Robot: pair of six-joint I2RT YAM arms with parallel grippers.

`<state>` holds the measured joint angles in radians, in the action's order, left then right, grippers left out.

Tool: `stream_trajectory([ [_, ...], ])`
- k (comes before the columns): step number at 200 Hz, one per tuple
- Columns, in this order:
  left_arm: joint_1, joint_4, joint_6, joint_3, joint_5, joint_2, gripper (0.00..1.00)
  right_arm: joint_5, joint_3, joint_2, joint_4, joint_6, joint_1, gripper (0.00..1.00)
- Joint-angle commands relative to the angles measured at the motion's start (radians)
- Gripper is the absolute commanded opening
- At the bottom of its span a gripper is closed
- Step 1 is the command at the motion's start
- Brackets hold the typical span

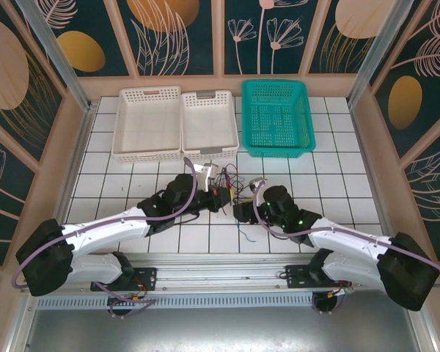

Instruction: Untangle the cables

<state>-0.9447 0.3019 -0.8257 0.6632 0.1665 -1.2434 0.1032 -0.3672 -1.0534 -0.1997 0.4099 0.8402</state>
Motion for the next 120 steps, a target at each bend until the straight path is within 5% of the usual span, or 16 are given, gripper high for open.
stream_trajectory([
  [1,-0.003,0.026,-0.018,0.029,-0.007,0.016,0.00,-0.043,-0.008,-0.039,-0.068,-0.032,0.013,0.55],
  [55,-0.002,-0.041,0.001,0.048,-0.049,0.088,0.00,-0.114,-0.034,-0.133,-0.050,-0.033,0.014,0.00],
  [120,0.063,-0.394,0.119,0.177,-0.232,0.333,0.00,-0.052,0.034,-0.119,-0.066,0.044,-0.094,0.00],
])
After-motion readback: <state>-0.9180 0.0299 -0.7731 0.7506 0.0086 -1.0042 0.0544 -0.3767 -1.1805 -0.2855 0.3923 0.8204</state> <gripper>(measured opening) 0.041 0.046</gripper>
